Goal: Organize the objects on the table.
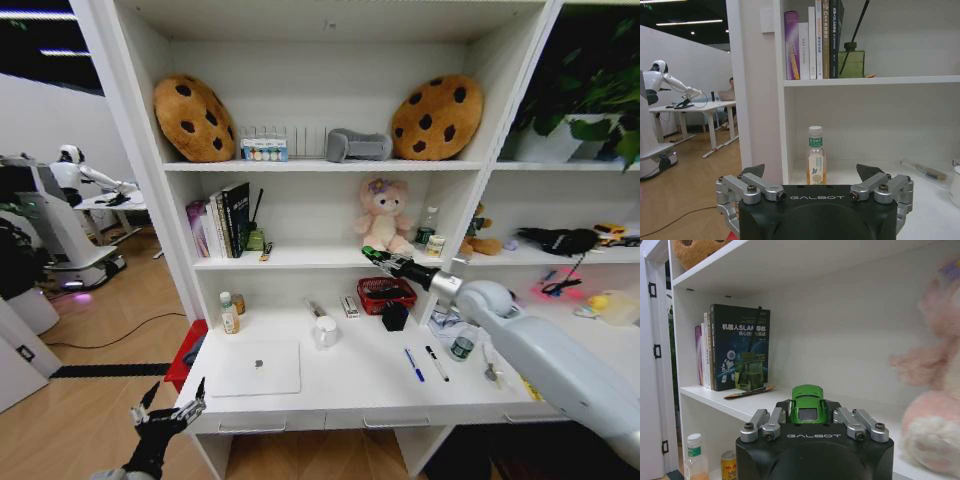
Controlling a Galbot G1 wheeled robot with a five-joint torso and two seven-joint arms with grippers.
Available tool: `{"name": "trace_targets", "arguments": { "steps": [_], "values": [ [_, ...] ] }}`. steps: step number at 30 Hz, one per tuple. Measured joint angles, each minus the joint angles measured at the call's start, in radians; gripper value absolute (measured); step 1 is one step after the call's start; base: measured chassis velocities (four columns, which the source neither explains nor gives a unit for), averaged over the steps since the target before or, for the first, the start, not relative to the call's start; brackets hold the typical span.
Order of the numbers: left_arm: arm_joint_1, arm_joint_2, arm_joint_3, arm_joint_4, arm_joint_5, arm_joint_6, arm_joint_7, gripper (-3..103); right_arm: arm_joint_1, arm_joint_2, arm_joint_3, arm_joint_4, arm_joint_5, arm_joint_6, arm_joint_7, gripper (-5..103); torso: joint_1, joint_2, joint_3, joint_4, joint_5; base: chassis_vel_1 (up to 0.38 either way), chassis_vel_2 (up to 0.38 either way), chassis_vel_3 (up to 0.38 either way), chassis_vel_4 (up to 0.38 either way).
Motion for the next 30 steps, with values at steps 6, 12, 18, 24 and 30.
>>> {"name": "trace_targets", "arguments": {
  "steps": [6,12,18,24,30],
  "values": [
    [0.008,-0.016,-0.008,-0.005,0.003,0.000,0.000,100,0.114,0.080,-0.100,-0.056,-0.006,0.010,0.063,36,0.000,0.000,0.000,0.0001,-0.0004,0.000,0.000,0.000,0.000],
    [0.008,-0.021,-0.017,-0.004,0.003,-0.006,0.001,100,0.202,0.153,-0.169,-0.137,-0.110,0.027,0.167,36,0.000,0.000,0.000,-0.0001,-0.0003,0.000,0.000,0.000,0.000],
    [0.006,-0.030,-0.015,-0.003,0.002,-0.006,0.001,100,0.233,0.186,-0.219,-0.208,-0.136,0.024,0.187,36,0.000,0.000,0.000,-0.0003,-0.0001,0.000,0.000,0.000,0.000],
    [0.010,-0.045,-0.012,-0.001,0.005,-0.015,0.002,100,0.266,0.231,-0.256,-0.304,-0.138,0.037,0.194,36,0.000,0.000,0.000,-0.0001,-0.0001,0.000,0.000,0.000,0.000],
    [0.008,-0.047,-0.010,0.001,0.006,-0.015,0.002,100,0.284,0.264,-0.278,-0.351,-0.126,0.038,0.198,36,0.000,0.000,0.000,-0.0001,-0.0002,0.000,0.000,0.000,0.000]
  ]
}}
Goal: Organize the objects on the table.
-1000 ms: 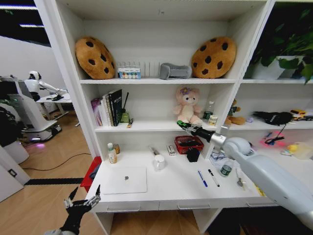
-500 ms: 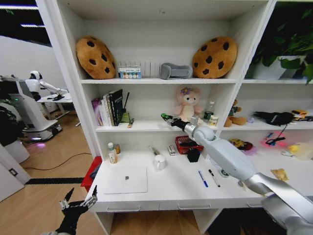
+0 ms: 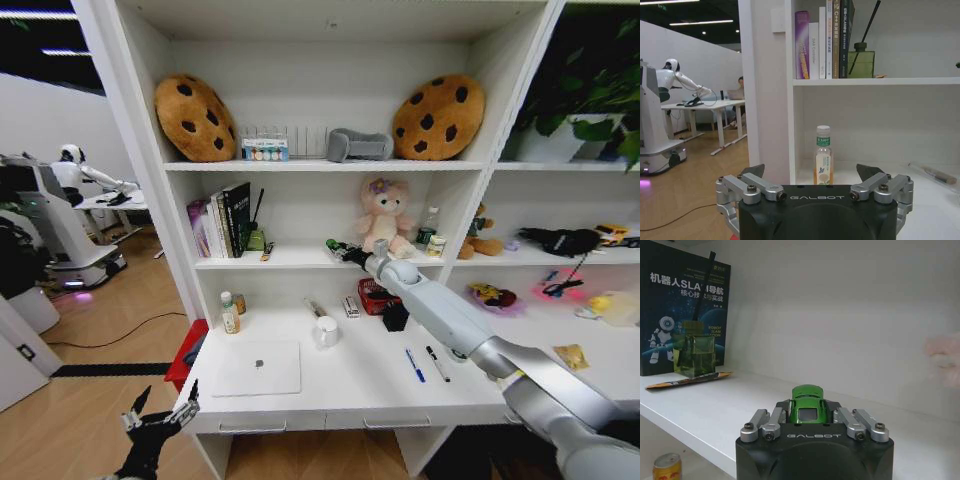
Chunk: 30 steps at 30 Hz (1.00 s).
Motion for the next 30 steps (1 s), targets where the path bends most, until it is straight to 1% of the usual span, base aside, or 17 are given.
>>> {"name": "trace_targets", "arguments": {
  "steps": [1,2,4,8,17,18,20,21,22,24,26,27,28,29,30],
  "values": [
    [-0.001,0.000,0.000,0.004,0.000,-0.002,0.000,100,0.009,0.033,-0.010,-0.027,0.016,-0.001,0.013,36,0.000,0.000,0.000,-0.0001,0.0001,0.000,0.000,0.000,0.000],
    [-0.001,0.000,0.000,0.004,0.000,-0.002,0.000,100,0.009,0.033,-0.010,-0.027,0.016,-0.001,0.013,36,0.000,0.000,0.000,-0.0001,0.0001,0.000,0.000,0.000,0.000],
    [-0.001,-0.001,-0.005,0.009,0.001,-0.007,0.000,100,0.011,0.076,-0.013,-0.044,0.041,-0.013,0.024,36,0.000,0.000,0.000,0.0003,0.0000,0.000,0.000,0.000,0.000],
    [-0.002,0.000,-0.003,0.015,0.002,-0.007,0.001,100,0.011,0.099,-0.013,-0.062,0.044,-0.015,0.033,36,0.000,0.000,0.000,-0.0002,-0.0001,0.000,0.000,0.000,0.000],
    [-0.009,0.021,-0.016,0.023,-0.012,-0.005,0.003,100,0.017,0.127,-0.014,-0.104,0.043,-0.006,0.033,36,0.000,0.000,0.000,0.0000,0.0000,0.000,0.000,0.000,0.000],
    [-0.010,0.025,-0.025,0.023,-0.022,-0.003,0.003,100,0.017,0.127,-0.013,-0.106,0.044,-0.005,0.032,33,0.000,0.000,0.000,0.0000,0.0001,0.000,0.000,0.000,0.000],
    [-0.011,0.027,-0.029,0.024,-0.026,-0.003,0.004,100,0.017,0.125,-0.013,-0.106,0.043,-0.003,0.030,33,0.000,0.000,0.000,0.0000,0.0001,0.000,0.000,0.000,0.000],
    [-0.012,0.029,-0.032,0.026,-0.029,-0.003,0.005,100,0.017,0.124,-0.013,-0.106,0.043,0.001,0.027,36,0.000,0.000,0.000,0.0000,0.0001,0.000,0.000,0.000,0.000],
    [-0.012,0.029,-0.032,0.026,-0.029,-0.003,0.005,100,0.017,0.124,-0.013,-0.106,0.043,0.001,0.027,36,0.000,0.000,0.000,0.0000,0.0001,0.000,0.000,0.000,0.000],
    [-0.016,0.030,-0.035,0.033,-0.035,-0.003,0.005,100,0.012,0.120,-0.005,-0.099,0.042,0.007,0.023,48,0.000,0.000,0.000,-0.0002,0.0001,0.000,0.000,0.000,0.000],
    [-0.016,0.029,-0.034,0.034,-0.034,-0.002,0.005,100,0.012,0.119,-0.003,-0.098,0.042,0.008,0.024,48,0.000,0.000,0.000,-0.0001,0.0001,0.000,0.000,0.000,0.000],
    [-0.016,0.028,-0.032,0.035,-0.031,-0.002,0.005,100,0.012,0.115,-0.002,-0.096,0.042,0.008,0.024,60,0.000,0.000,0.000,0.0000,0.0001,0.000,0.000,0.000,0.000],
    [-0.016,0.028,-0.032,0.035,-0.031,-0.002,0.005,100,0.012,0.115,-0.002,-0.096,0.042,0.008,0.024,60,0.000,0.000,0.000,0.0000,0.0001,0.000,0.000,0.000,0.000],
    [-0.016,0.027,-0.030,0.035,-0.030,-0.002,0.005,100,0.012,0.111,-0.002,-0.093,0.042,0.009,0.024,65,0.000,0.000,0.000,0.0001,0.0001,0.000,0.000,0.000,0.000],
    [-0.016,0.027,-0.030,0.035,-0.030,-0.002,0.005,100,0.012,0.111,-0.002,-0.093,0.042,0.009,0.024,65,0.000,0.000,0.000,0.0001,0.0001,0.000,0.000,0.000,0.000]
  ]
}}
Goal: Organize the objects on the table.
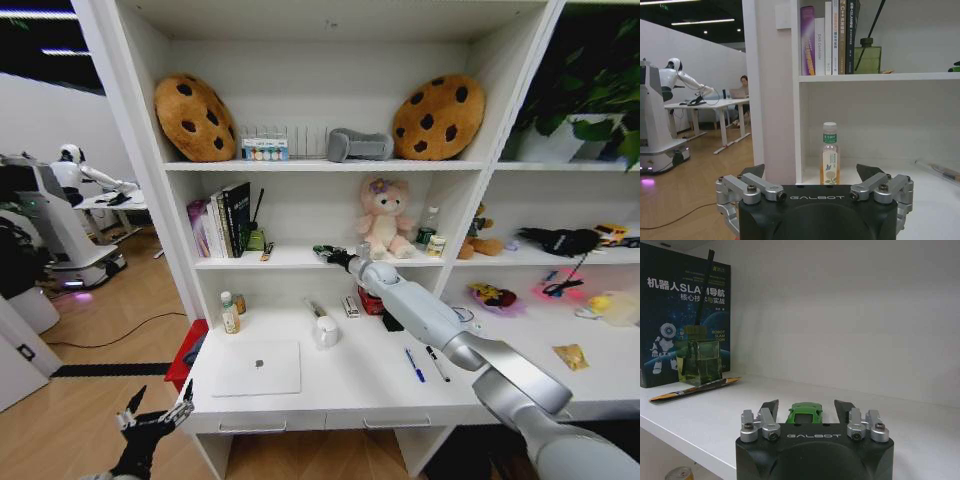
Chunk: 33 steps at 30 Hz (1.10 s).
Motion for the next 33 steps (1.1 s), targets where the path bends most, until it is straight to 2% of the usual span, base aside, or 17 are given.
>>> {"name": "trace_targets", "arguments": {
  "steps": [2,3,5,8,9,10,12,15,17,19,20,22,25,28,29,31,33],
  "values": [
    [0.000,0.000,0.000,0.000,0.000,0.000,0.000,100,-0.001,-0.026,0.010,0.037,0.023,0.007,-0.008,76,0.000,0.000,0.000,0.0005,0.0002,0.000,0.000,0.000,0.000],
    [0.000,0.000,0.000,0.000,0.000,0.000,0.000,100,-0.001,-0.026,0.010,0.037,0.023,0.007,-0.008,76,0.000,0.000,0.000,0.0005,0.0002,0.000,0.000,0.000,0.000],
    [0.000,0.001,-0.003,0.001,0.000,0.000,0.000,100,-0.008,-0.089,0.029,0.159,0.075,-0.011,-0.047,86,0.000,0.000,0.000,-0.0004,0.0002,0.000,0.000,0.000,0.000],
    [-0.001,0.003,-0.002,0.004,0.000,0.000,0.000,100,-0.018,-0.122,0.050,0.257,0.101,-0.031,-0.041,92,0.000,0.000,0.000,-0.0006,-0.0001,0.000,0.000,0.000,0.000],
    [-0.003,0.005,0.000,0.005,0.000,0.000,0.000,100,-0.035,-0.149,0.071,0.347,0.120,-0.052,-0.002,97,0.000,0.000,0.000,-0.0003,-0.0003,0.000,0.000,0.000,0.000],
    [-0.003,0.005,0.000,0.005,0.000,0.000,0.000,100,-0.035,-0.149,0.071,0.347,0.120,-0.052,-0.002,97,0.000,0.000,0.000,-0.0003,-0.0003,0.000,0.000,0.000,0.000],
    [-0.011,0.019,0.003,0.004,-0.006,0.002,-0.003,100,-0.137,-0.221,0.174,0.592,0.138,-0.107,0.099,100,0.000,0.000,0.000,0.0006,0.0001,0.000,0.000,0.000,0.000],
    [-0.014,0.025,0.001,0.004,-0.011,0.003,-0.004,100,-0.192,-0.251,0.218,0.674,0.132,-0.116,0.120,100,0.000,0.000,0.000,0.0006,-0.0004,0.000,0.000,0.000,0.000],
    [-0.025,0.046,-0.002,0.008,-0.020,0.003,-0.012,100,-0.428,-0.353,0.358,0.859,0.014,-0.108,0.222,100,0.000,0.000,0.000,-0.0007,0.0007,0.000,0.000,0.000,0.000],
    [-0.032,0.071,0.004,0.013,-0.025,0.004,-0.020,100,-0.608,-0.385,0.496,0.928,-0.083,-0.088,0.264,100,0.000,0.000,0.000,-0.0006,0.0002,0.000,0.000,0.000,0.000],
    [-0.032,0.071,0.004,0.013,-0.025,0.004,-0.020,100,-0.608,-0.385,0.496,0.928,-0.083,-0.088,0.264,100,0.000,0.000,0.000,-0.0006,0.0002,0.000,0.000,0.000,0.000],
    [-0.046,0.105,0.011,0.013,-0.033,0.016,-0.033,100,-0.873,-0.399,0.698,1.013,-0.143,-0.067,0.310,100,0.000,0.000,0.000,-0.0005,0.0011,0.000,0.000,0.000,0.000],
    [-0.051,0.113,0.014,0.013,-0.035,0.020,-0.040,100,-0.961,-0.395,0.776,1.041,-0.158,-0.057,0.317,100,0.000,0.000,0.000,-0.0004,0.0000,0.000,0.000,0.000,0.000],
    [-0.056,0.118,0.032,0.004,-0.030,0.026,-0.053,100,-1.290,-0.309,1.069,1.140,-0.234,-0.028,0.263,100,0.000,0.000,0.000,-0.0001,0.0004,0.000,0.000,0.000,0.000],
    [-0.056,0.118,0.032,0.004,-0.030,0.026,-0.053,100,-1.290,-0.309,1.069,1.140,-0.234,-0.028,0.263,100,0.000,0.000,0.000,-0.0001,0.0004,0.000,0.000,0.000,0.000],
    [-0.053,0.116,0.044,0.000,-0.019,0.023,-0.068,100,-1.435,-0.241,1.187,1.181,-0.278,0.007,0.236,100,0.000,0.000,0.000,0.0000,-0.0001,0.000,0.000,0.000,0.000],
    [-0.052,0.116,0.046,-0.003,-0.018,0.022,-0.074,100,-1.495,-0.215,1.224,1.184,-0.301,0.033,0.209,100,0.000,0.000,0.000,0.0001,0.0001,0.000,0.000,0.000,0.000]
  ]
}}
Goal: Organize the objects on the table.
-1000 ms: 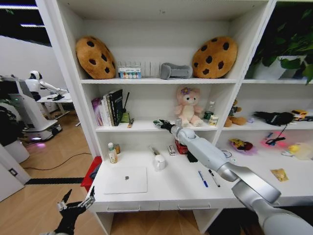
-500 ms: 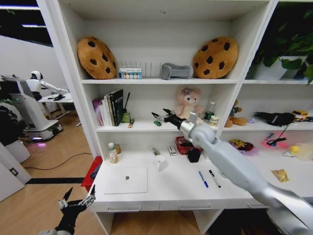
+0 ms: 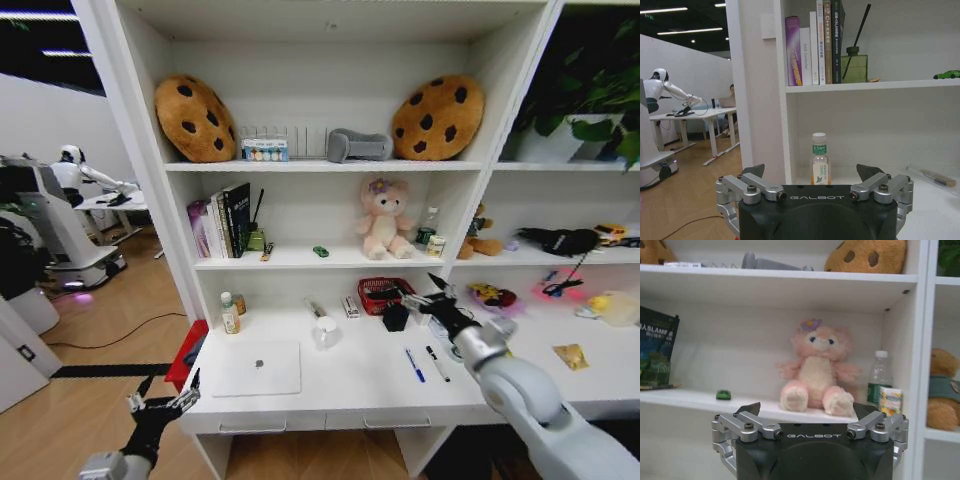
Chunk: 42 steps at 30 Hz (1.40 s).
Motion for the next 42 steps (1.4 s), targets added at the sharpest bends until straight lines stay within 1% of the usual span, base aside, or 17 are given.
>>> {"name": "trace_targets", "arguments": {
  "steps": [1,2,3,4,5,7,8,9,10,12,13,14,17,31,37,39,42],
  "values": [
    [0.001,0.006,0.002,-0.006,0.000,0.000,-0.008,100,-0.088,0.040,0.046,0.000,-0.041,0.050,-0.046,100,0.000,0.000,0.000,-0.0002,0.0000,0.000,0.000,0.000,0.000],
    [0.001,0.006,0.002,-0.006,0.000,0.000,-0.008,100,-0.088,0.040,0.046,0.000,-0.041,0.050,-0.046,100,0.000,0.000,0.000,-0.0002,0.0000,0.000,0.000,0.000,0.000],
    [0.002,0.009,0.002,-0.011,-0.002,0.000,-0.011,100,-0.128,0.061,0.063,0.000,-0.058,0.072,-0.066,100,0.000,0.000,0.000,0.0000,-0.0002,0.000,0.000,0.000,0.000],
    [0.002,0.014,-0.002,-0.017,-0.005,0.000,-0.014,100,-0.192,0.103,0.079,0.002,-0.077,0.108,-0.088,100,0.000,0.000,0.000,-0.0005,-0.0001,0.000,0.000,0.000,0.000],
    [0.002,0.014,-0.002,-0.017,-0.005,0.000,-0.014,100,-0.192,0.103,0.079,0.002,-0.077,0.108,-0.088,100,0.000,0.000,0.000,-0.0005,-0.0001,0.000,0.000,0.000,0.000],
    [0.004,0.017,-0.010,-0.026,-0.008,0.000,-0.015,100,-0.260,0.196,0.085,0.004,-0.106,0.169,-0.109,100,0.000,0.000,0.000,0.0000,-0.0003,0.000,0.000,0.000,0.000],
    [0.008,0.015,-0.013,-0.031,-0.009,0.000,-0.015,100,-0.294,0.264,0.081,-0.003,-0.128,0.214,-0.131,100,0.000,0.000,0.000,-0.0003,0.0000,0.000,0.000,0.000,0.000],
    [0.008,0.015,-0.013,-0.031,-0.009,0.000,-0.015,100,-0.294,0.264,0.081,-0.003,-0.128,0.214,-0.131,100,0.000,0.000,0.000,-0.0003,0.0000,0.000,0.000,0.000,0.000],
    [0.013,0.012,-0.013,-0.036,-0.007,0.000,-0.015,100,-0.321,0.318,0.073,-0.011,-0.157,0.259,-0.151,100,0.000,0.000,0.000,-0.0002,-0.0002,0.000,0.000,0.000,0.000],
    [0.025,0.006,-0.009,-0.048,0.002,0.000,-0.012,100,-0.375,0.400,0.050,-0.019,-0.212,0.325,-0.185,100,0.000,0.000,0.000,-0.0002,-0.0003,0.000,0.000,0.000,0.000],
    [0.025,0.006,-0.009,-0.048,0.002,0.000,-0.012,100,-0.375,0.400,0.050,-0.019,-0.212,0.325,-0.185,100,0.000,0.000,0.000,-0.0002,-0.0003,0.000,0.000,0.000,0.000],
    [0.028,0.004,-0.008,-0.055,0.006,0.000,-0.011,100,-0.397,0.424,0.038,-0.019,-0.231,0.343,-0.193,100,0.000,0.000,0.000,-0.0001,-0.0003,0.000,0.000,0.000,0.000],
    [0.036,0.000,-0.007,-0.067,0.011,0.001,-0.006,100,-0.412,0.442,0.027,-0.012,-0.240,0.357,-0.190,100,0.000,0.000,0.000,-0.0001,-0.0003,0.000,0.000,0.000,0.000],
    [0.063,-0.036,-0.011,-0.087,0.037,0.000,0.001,100,-0.387,0.443,0.010,-0.001,-0.229,0.371,-0.173,100,0.000,0.000,0.000,0.0000,-0.0001,-0.013,-0.011,0.014,0.010],
    [0.068,-0.032,-0.014,-0.085,0.039,0.002,0.001,100,-0.378,0.447,0.004,-0.017,-0.222,0.383,-0.173,100,0.000,0.000,0.000,-0.0005,-0.0003,-0.134,-0.149,0.148,0.126],
    [0.071,-0.035,-0.014,-0.078,0.045,0.000,0.003,100,-0.372,0.440,0.011,-0.028,-0.207,0.383,-0.173,100,0.000,0.000,0.000,-0.0001,0.0004,-0.212,-0.197,0.199,0.194],
    [0.069,-0.042,-0.012,-0.074,0.046,0.000,0.003,100,-0.364,0.430,0.017,-0.037,-0.193,0.383,-0.173,100,0.000,0.000,0.000,0.0001,-0.0002,-0.228,-0.238,0.249,0.229]
  ]
}}
